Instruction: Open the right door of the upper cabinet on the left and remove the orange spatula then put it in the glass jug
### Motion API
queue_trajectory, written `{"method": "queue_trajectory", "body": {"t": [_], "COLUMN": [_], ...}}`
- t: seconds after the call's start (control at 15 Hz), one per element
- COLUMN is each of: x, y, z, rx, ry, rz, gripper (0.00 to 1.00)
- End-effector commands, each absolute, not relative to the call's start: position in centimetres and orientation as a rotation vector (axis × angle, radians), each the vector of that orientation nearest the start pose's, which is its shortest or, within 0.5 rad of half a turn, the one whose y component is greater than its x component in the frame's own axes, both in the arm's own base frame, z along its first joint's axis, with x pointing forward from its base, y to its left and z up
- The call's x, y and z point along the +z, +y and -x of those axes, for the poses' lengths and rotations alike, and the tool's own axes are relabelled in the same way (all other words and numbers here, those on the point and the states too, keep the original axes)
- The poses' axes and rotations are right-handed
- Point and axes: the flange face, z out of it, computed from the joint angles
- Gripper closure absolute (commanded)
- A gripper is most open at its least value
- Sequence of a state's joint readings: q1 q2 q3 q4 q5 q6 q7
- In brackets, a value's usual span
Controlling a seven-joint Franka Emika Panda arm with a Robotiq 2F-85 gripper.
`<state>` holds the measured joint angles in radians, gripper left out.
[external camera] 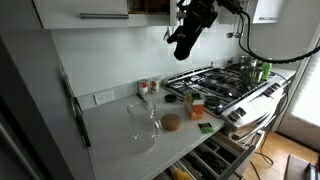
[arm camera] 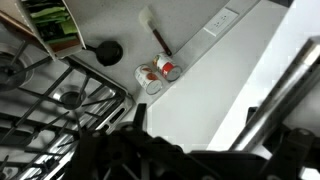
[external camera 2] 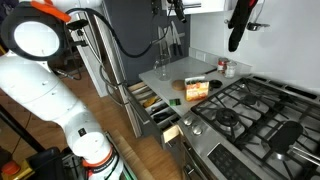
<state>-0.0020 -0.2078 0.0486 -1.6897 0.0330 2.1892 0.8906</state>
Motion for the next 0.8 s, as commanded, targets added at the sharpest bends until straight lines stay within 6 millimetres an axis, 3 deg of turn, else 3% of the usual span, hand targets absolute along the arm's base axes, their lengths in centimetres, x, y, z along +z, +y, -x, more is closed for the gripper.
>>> {"method": "queue_trajectory", "body": {"t": [0.0,0.2,0.73], "x": [71.7,72.1,71.9], "y": [0.0,-0.6,0.3], "z": [-49.2,-48.2,-49.0], "rx": [-0.826,-0.911,-1.139], "ry": [1.151,1.112,0.991], "rz": [2.595,2.556,2.372], "gripper": [0.00,0.00,0.00]}}
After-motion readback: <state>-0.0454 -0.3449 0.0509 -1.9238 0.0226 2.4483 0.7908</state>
